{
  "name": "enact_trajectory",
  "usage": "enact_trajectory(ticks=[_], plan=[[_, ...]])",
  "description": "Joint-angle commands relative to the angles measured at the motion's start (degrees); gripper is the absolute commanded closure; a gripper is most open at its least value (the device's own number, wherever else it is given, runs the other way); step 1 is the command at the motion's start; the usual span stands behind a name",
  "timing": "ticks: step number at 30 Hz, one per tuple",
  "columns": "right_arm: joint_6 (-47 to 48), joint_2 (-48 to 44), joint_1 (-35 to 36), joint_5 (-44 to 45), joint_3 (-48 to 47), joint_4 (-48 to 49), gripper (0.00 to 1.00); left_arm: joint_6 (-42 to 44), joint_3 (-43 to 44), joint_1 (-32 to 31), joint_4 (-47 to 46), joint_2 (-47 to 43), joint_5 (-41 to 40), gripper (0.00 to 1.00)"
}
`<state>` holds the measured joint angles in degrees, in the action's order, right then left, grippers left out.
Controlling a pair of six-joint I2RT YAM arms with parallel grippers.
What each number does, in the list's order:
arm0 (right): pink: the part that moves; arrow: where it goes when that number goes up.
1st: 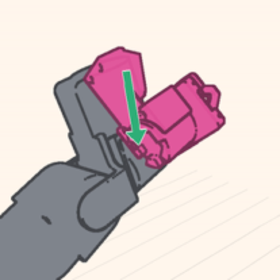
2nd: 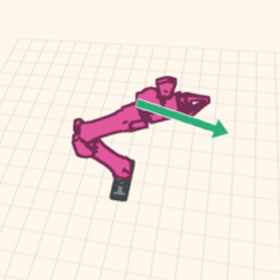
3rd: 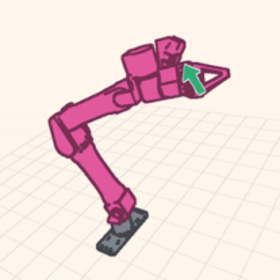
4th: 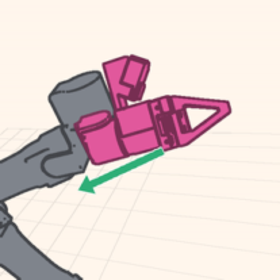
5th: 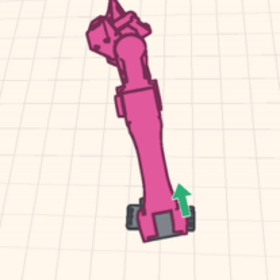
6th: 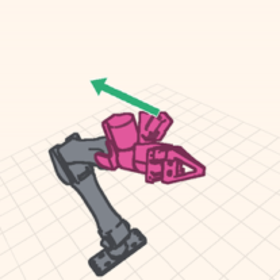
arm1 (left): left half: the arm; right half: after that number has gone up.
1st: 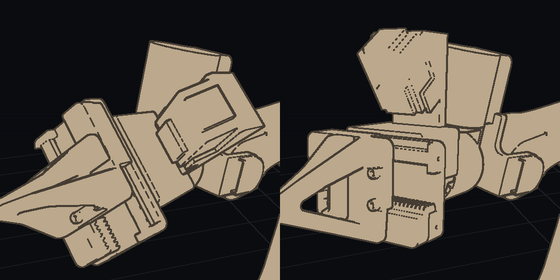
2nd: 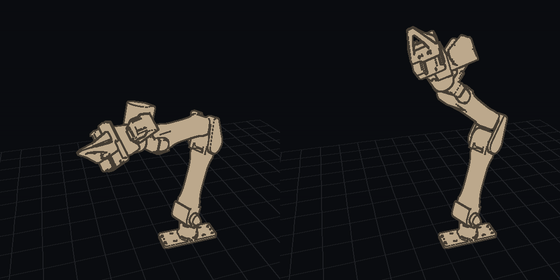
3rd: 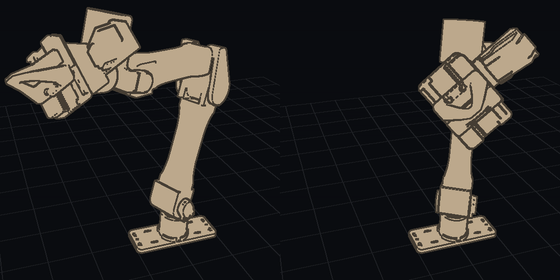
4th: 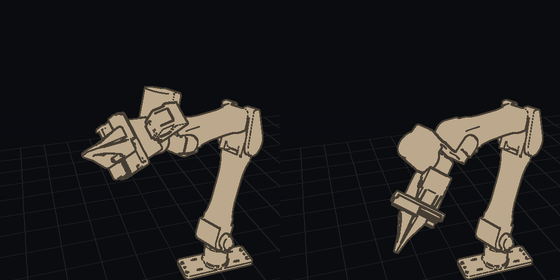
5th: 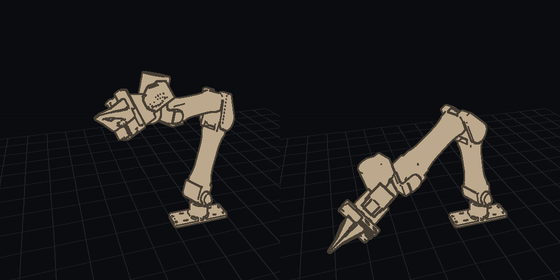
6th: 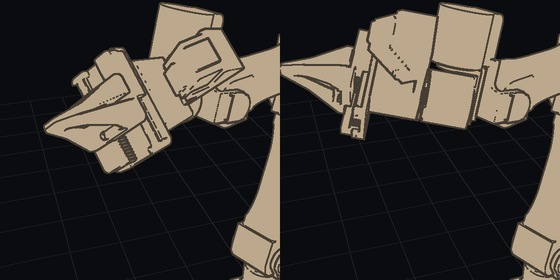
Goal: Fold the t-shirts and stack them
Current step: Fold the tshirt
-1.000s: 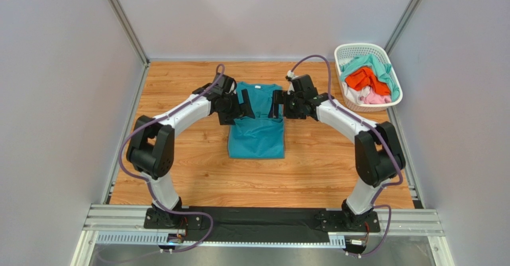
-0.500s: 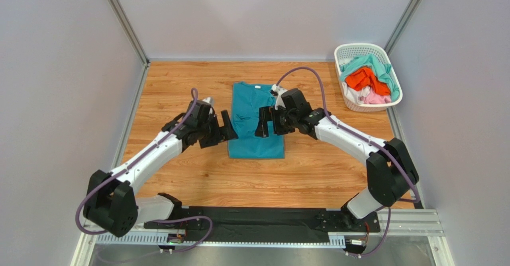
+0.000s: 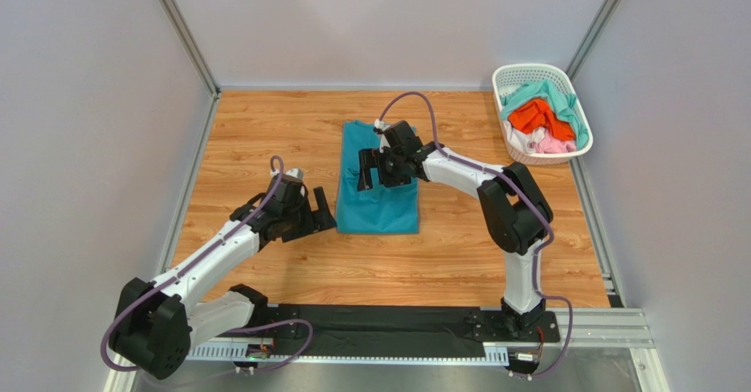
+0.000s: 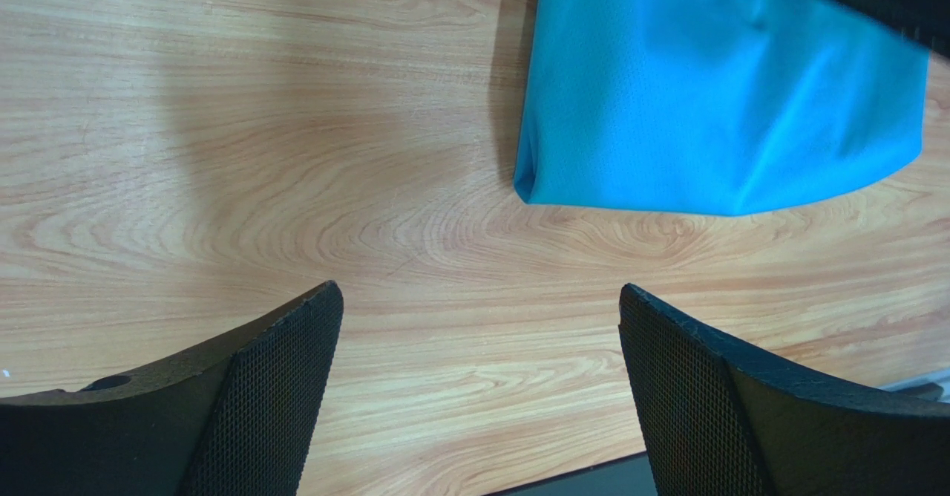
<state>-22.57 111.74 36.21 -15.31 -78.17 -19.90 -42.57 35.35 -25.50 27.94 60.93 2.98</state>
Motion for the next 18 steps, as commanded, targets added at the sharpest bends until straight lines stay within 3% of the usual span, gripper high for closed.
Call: enact_trajectory(ticks=[1, 10, 18], plan=[[0.9, 5.6, -1.8, 2.7, -7.1, 0.7, 0.0, 0.9, 0.8, 0.1, -1.2, 0.2, -1.6, 0.0], [3.8, 11.1, -2.7, 6.2, -16.9, -5.5, 0.0, 1.3, 0.3, 0.1, -1.8, 1.1, -1.5, 0.0], [3.0, -1.8, -2.7, 6.0, -11.4, -8.3, 0.0, 1.7, 0.7, 0.1, -4.6, 2.5, 3.8, 0.0]])
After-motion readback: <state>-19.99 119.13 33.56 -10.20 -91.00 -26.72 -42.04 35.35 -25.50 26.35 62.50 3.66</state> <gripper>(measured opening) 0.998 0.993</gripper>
